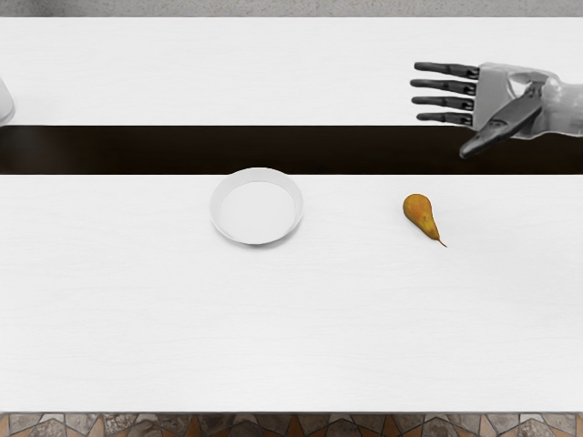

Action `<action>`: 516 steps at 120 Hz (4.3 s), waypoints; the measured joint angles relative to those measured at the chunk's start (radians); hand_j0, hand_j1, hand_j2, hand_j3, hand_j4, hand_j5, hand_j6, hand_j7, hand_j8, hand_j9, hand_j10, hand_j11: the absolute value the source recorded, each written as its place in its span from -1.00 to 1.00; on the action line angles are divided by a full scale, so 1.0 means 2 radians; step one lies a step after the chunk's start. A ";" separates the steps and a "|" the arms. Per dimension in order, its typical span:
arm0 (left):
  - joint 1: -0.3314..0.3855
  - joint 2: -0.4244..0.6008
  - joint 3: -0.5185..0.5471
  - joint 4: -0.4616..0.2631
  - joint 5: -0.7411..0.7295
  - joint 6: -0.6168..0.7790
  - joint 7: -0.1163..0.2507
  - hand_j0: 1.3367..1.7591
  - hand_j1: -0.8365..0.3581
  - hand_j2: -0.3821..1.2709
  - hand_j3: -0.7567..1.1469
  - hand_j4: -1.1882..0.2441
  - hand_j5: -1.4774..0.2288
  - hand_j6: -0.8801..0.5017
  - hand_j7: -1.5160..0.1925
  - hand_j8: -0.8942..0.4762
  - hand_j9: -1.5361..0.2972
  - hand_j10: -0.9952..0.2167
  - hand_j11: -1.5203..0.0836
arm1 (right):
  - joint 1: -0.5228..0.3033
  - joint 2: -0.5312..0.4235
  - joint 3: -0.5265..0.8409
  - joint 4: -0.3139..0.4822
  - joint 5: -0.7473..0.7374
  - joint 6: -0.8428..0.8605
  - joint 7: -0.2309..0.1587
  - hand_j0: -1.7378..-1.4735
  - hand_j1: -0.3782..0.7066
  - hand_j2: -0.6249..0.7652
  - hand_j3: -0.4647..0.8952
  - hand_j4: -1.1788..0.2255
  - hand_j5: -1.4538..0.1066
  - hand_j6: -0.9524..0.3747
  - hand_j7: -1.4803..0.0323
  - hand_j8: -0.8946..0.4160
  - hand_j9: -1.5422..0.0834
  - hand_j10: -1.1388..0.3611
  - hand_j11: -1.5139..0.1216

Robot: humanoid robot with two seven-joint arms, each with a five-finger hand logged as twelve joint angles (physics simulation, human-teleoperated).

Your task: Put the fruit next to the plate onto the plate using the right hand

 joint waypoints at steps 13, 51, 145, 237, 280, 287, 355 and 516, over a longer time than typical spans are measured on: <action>0.000 0.000 0.000 0.000 0.000 0.000 0.000 0.52 0.98 -0.54 -0.21 0.66 0.73 0.27 0.77 0.30 0.68 0.64 0.90 | -0.001 0.000 0.000 0.000 0.000 0.000 0.000 -0.40 -0.88 -0.11 -0.32 0.64 0.81 0.39 0.90 0.32 0.85 0.48 0.80; 0.000 0.000 0.000 0.000 0.000 0.000 0.000 0.52 0.98 -0.54 -0.21 0.66 0.73 0.27 0.77 0.30 0.68 0.64 0.90 | 0.004 -0.020 0.004 0.064 -0.008 0.000 -0.019 -0.40 -0.87 -0.11 -0.32 0.63 0.80 0.38 0.89 0.31 0.84 0.47 0.79; 0.000 0.000 0.000 0.000 0.000 0.000 0.000 0.52 0.98 -0.54 -0.21 0.66 0.73 0.27 0.77 0.30 0.68 0.64 0.90 | 0.056 0.029 0.033 0.200 -0.129 -0.377 -0.187 -0.40 -0.87 -0.11 -0.32 0.63 0.80 0.38 0.90 0.31 0.84 0.47 0.80; 0.000 0.000 0.000 0.000 0.000 0.000 0.000 0.52 0.98 -0.54 -0.21 0.66 0.73 0.27 0.77 0.30 0.68 0.64 0.90 | 0.222 0.128 -0.236 0.173 -0.147 -0.563 -0.188 -0.40 -0.87 -0.11 -0.32 0.63 0.80 0.38 0.90 0.31 0.84 0.47 0.79; 0.000 0.000 0.000 0.000 0.000 0.000 0.000 0.52 0.98 -0.54 -0.21 0.66 0.73 0.27 0.77 0.30 0.68 0.64 0.90 | 0.217 0.169 -0.283 0.151 -0.146 -0.604 -0.188 -0.40 -0.75 -0.13 -0.32 0.55 0.71 0.30 0.80 0.23 0.75 0.40 0.71; 0.000 0.000 0.000 0.000 0.000 0.000 0.000 0.52 0.98 -0.54 -0.21 0.66 0.73 0.27 0.77 0.30 0.68 0.64 0.90 | 0.214 0.180 -0.289 0.141 -0.147 -0.607 -0.188 -0.40 -0.71 -0.13 -0.32 0.52 0.68 0.27 0.77 0.20 0.72 0.37 0.68; 0.000 0.000 0.000 0.000 0.000 0.000 0.000 0.52 0.98 -0.54 -0.21 0.66 0.73 0.27 0.77 0.30 0.68 0.64 0.90 | 0.220 0.221 -0.344 0.126 -0.147 -0.611 -0.188 -0.40 -0.59 -0.15 -0.32 0.45 0.59 0.19 0.68 0.12 0.64 0.30 0.59; 0.000 0.000 0.000 0.000 0.000 0.000 0.000 0.52 0.98 -0.54 -0.21 0.66 0.73 0.27 0.77 0.30 0.68 0.64 0.90 | 0.236 0.275 -0.426 0.114 -0.167 -0.611 -0.188 -0.40 -0.15 -0.20 -0.32 0.16 0.27 -0.11 0.34 -0.27 0.32 0.03 0.28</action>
